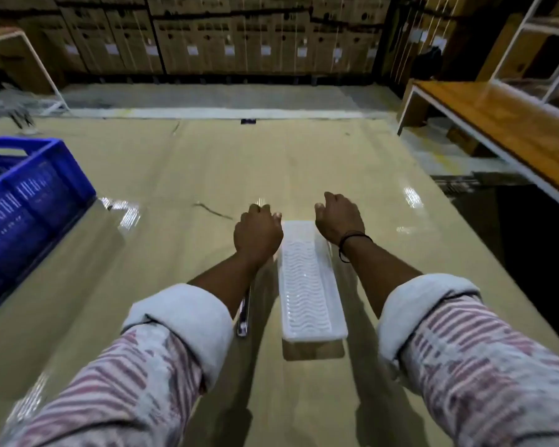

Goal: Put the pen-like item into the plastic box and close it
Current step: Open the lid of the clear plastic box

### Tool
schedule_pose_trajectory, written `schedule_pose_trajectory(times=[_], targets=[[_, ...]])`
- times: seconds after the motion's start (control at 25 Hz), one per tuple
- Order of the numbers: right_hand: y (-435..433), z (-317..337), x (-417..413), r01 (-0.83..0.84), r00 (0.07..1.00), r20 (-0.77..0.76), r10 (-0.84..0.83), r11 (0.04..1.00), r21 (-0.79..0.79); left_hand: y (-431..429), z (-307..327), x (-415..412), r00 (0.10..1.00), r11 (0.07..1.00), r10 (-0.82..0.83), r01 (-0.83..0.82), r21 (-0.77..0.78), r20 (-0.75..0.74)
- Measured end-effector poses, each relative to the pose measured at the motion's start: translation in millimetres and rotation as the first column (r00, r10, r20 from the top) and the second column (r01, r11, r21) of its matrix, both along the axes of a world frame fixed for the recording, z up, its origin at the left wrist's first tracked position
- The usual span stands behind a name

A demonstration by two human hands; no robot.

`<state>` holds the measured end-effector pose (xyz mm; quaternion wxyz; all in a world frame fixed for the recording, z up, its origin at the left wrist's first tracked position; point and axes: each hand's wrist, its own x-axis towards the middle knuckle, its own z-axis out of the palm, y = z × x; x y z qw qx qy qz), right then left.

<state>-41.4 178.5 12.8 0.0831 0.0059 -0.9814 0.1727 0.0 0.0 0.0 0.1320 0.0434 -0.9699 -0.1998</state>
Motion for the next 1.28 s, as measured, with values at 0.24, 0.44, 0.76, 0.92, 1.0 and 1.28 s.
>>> schedule_pose_trajectory(times=[0.24, 0.44, 0.76, 0.92, 1.0, 1.28], targets=[[-4.8, -41.7, -4.8, 0.141, 0.965, 0.245, -0.094, 0.972, -0.186, 17.0, -30.1, -14.1, 0.971, 0.976, -0.01, -0.043, 0.214, 0.241], [-14.0, -54.3, -11.2, 0.218, 0.968, 0.189, -0.166, 0.929, -0.3, 25.5, -40.3, -23.2, 0.981, 0.928, 0.021, -0.092, 0.362, 0.195], [-15.5, -62.0, -11.4, 0.19, 0.981, 0.084, -0.175, 0.954, -0.231, 28.7, -46.5, -18.1, 0.997, 0.945, 0.066, -0.075, 0.318, 0.039], [-14.9, -62.1, -12.0, 0.169, 0.985, 0.056, -0.16, 0.954, -0.249, 26.9, -47.6, -18.3, 0.996, 0.934, 0.083, -0.082, 0.347, 0.01], [-14.0, -62.0, -11.8, 0.17, 0.986, 0.046, -0.163, 0.951, -0.258, 27.2, -47.5, -18.4, 0.997, 0.926, 0.08, -0.077, 0.369, 0.006], [-13.5, -54.8, -6.3, 0.204, 0.979, 0.064, -0.193, 0.922, -0.33, 27.2, -41.1, -16.4, 0.994, 0.893, 0.05, -0.087, 0.441, 0.095]])
